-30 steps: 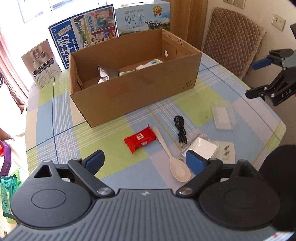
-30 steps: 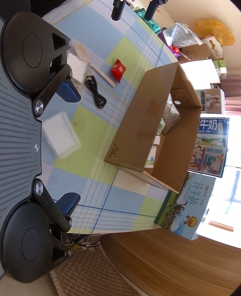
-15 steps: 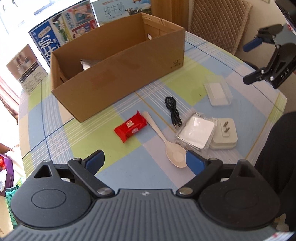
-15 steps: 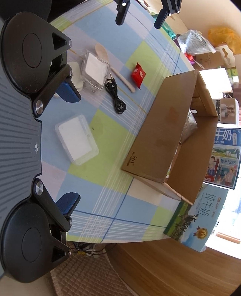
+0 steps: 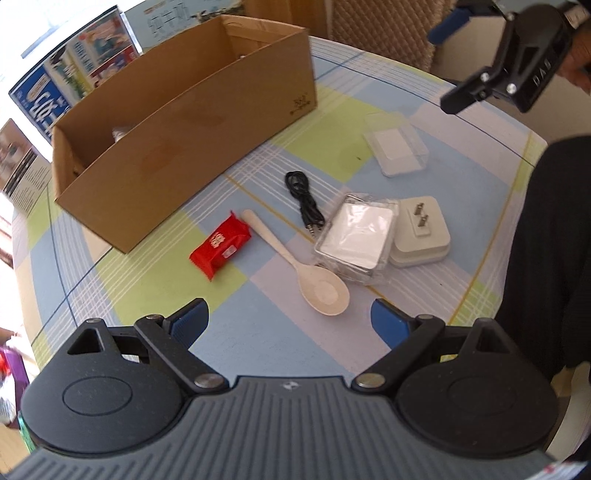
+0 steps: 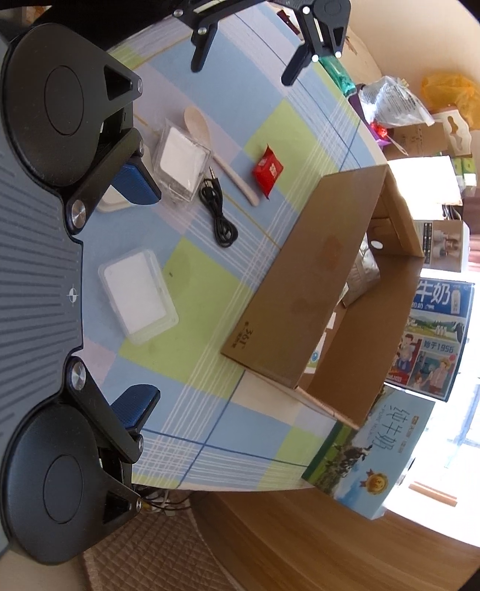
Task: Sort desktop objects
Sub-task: 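Move the left tool over the clear plastic box while the right tool approaches the white plug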
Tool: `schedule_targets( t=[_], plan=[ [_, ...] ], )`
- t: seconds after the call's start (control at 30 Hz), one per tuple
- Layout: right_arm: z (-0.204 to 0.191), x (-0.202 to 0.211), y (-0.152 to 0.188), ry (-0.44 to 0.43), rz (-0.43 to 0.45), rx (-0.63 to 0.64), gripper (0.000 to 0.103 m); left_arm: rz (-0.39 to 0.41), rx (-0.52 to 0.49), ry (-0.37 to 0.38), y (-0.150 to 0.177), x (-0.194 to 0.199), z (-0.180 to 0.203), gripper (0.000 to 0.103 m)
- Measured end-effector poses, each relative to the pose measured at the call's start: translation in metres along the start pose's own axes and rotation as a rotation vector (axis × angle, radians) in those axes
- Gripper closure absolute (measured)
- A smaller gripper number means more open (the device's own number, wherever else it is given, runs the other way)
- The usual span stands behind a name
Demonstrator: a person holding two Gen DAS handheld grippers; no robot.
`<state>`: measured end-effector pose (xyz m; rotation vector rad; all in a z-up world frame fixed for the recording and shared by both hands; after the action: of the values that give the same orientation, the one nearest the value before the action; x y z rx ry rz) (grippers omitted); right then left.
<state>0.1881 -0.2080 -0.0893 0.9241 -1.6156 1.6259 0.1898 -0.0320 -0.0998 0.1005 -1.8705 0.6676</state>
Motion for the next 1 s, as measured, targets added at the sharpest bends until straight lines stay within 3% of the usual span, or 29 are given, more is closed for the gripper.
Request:
schedule_targets(
  t=[0.6, 1.0],
  plan=[
    [-0.063, -0.012, 0.050, -0.096, -0.138, 0.248, 0.002, 0.019, -0.190, 0.084, -0.015, -0.013, 0.033, 0.010],
    [-0.080, -0.043, 0.062, -0.221, -0.237, 0.274, 0.002, 0.025, -0.282, 0.164, -0.029, -0.041, 0.040, 0.011]
  ],
)
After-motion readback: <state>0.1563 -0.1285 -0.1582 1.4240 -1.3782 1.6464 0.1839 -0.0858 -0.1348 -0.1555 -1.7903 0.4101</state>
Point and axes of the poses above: each gripper's, at about its wrist camera, not at the fingertips, and x roughly against the way its jaws point, z to its right, y to its underside, the point moved 9 cm from there along -x, roughly the way its jaws point, and after that the axes turned 11 degrees about -x, right-handed, at the moved point
